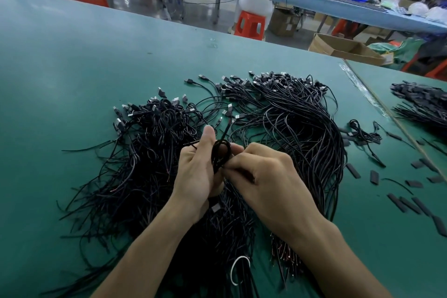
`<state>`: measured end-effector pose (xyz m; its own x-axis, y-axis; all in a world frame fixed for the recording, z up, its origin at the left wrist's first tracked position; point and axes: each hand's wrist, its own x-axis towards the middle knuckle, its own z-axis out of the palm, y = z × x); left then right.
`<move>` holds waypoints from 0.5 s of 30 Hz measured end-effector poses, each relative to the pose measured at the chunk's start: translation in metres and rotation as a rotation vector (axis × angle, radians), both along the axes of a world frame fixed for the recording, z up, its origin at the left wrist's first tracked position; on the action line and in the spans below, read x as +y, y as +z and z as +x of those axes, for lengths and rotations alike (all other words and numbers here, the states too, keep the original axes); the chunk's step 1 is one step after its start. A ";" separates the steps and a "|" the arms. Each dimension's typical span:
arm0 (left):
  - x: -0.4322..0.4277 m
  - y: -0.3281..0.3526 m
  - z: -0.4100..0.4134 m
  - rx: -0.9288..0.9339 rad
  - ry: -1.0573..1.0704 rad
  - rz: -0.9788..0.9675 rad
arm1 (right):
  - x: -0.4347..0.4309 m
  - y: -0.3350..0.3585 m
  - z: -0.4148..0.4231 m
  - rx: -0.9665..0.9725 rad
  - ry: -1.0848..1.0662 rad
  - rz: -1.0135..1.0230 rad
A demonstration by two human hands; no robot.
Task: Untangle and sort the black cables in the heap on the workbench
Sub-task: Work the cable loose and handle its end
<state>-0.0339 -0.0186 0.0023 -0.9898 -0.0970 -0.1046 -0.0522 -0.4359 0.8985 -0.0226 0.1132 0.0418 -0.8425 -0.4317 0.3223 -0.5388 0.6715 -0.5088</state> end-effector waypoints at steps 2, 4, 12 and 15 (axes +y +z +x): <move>0.002 0.001 -0.002 -0.139 0.040 0.008 | -0.002 -0.001 0.002 0.089 0.043 0.092; 0.003 0.001 -0.004 -0.219 0.039 -0.001 | -0.003 0.001 0.002 0.165 0.090 0.221; 0.000 -0.002 -0.002 -0.243 -0.071 -0.031 | -0.001 0.004 0.003 0.228 0.172 0.334; 0.002 -0.002 0.000 -0.235 -0.157 -0.025 | -0.001 0.008 0.000 0.299 0.192 0.363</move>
<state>-0.0343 -0.0162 0.0000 -0.9419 0.0499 -0.3321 -0.3251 -0.3840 0.8642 -0.0222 0.1118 0.0502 -0.6308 -0.6984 0.3382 -0.7561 0.6512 -0.0655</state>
